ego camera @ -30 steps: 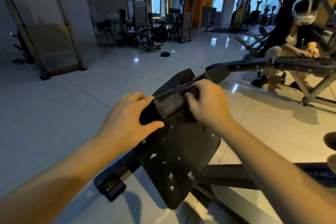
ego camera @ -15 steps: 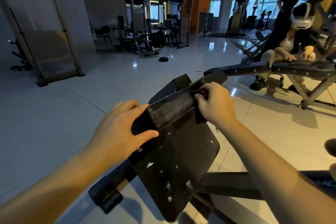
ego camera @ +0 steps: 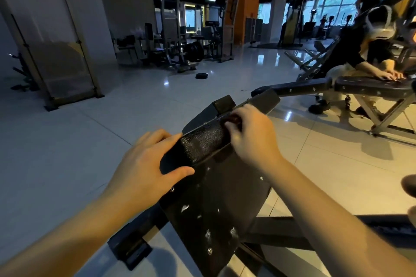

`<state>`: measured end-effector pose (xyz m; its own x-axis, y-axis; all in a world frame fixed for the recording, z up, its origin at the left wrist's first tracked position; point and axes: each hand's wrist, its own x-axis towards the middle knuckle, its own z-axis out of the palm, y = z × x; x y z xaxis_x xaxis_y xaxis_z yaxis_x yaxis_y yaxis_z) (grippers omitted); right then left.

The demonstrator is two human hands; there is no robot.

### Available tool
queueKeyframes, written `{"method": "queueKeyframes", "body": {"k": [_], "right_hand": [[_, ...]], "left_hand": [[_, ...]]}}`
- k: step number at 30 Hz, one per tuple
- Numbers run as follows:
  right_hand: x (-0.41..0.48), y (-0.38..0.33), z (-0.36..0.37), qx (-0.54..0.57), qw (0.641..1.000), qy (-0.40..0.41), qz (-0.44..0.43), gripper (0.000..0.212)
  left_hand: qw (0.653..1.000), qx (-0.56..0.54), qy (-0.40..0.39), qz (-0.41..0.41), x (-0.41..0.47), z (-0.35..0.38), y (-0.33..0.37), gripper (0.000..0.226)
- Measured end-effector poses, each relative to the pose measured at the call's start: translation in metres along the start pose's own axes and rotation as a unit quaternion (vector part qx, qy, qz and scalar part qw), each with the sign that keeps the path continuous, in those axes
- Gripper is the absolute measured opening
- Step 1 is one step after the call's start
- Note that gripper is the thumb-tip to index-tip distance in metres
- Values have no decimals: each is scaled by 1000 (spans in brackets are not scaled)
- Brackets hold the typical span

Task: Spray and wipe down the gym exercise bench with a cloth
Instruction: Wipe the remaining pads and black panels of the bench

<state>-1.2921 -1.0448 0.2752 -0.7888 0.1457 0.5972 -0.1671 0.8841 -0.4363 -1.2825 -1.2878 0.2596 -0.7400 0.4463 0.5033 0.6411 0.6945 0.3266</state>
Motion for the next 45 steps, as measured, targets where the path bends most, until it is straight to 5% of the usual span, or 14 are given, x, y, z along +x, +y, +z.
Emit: {"method": "queueKeyframes", "body": {"k": [4, 10, 16, 22, 28, 33, 40, 45], "right_hand": [[-35, -42, -1, 46, 985, -54, -155, 18], [18, 16, 2, -19, 998, 40, 50, 23], [-38, -41, 2, 30, 987, -28, -153, 19], [28, 20, 4, -24, 993, 50, 100, 20], [-15, -37, 7, 31, 993, -3, -110, 19], [41, 19, 3, -20, 991, 41, 128, 24], [-14, -42, -2, 127, 989, -47, -63, 18], [40, 13, -22, 60, 984, 118, 123, 23]], "left_hand": [[1000, -23, 8, -4, -1, -1, 3, 72], [1000, -19, 10, -11, 0, 0, 4, 89], [999, -37, 1, -15, 1, -1, 3, 81], [999, -26, -5, -20, 2, -2, 6, 91], [999, -35, -2, -25, 3, -1, 3, 75], [998, -49, 11, -28, 2, -1, 6, 78], [998, -58, 9, -22, 4, 0, 0, 71], [998, -58, 15, -25, 3, 2, 1, 77]]}}
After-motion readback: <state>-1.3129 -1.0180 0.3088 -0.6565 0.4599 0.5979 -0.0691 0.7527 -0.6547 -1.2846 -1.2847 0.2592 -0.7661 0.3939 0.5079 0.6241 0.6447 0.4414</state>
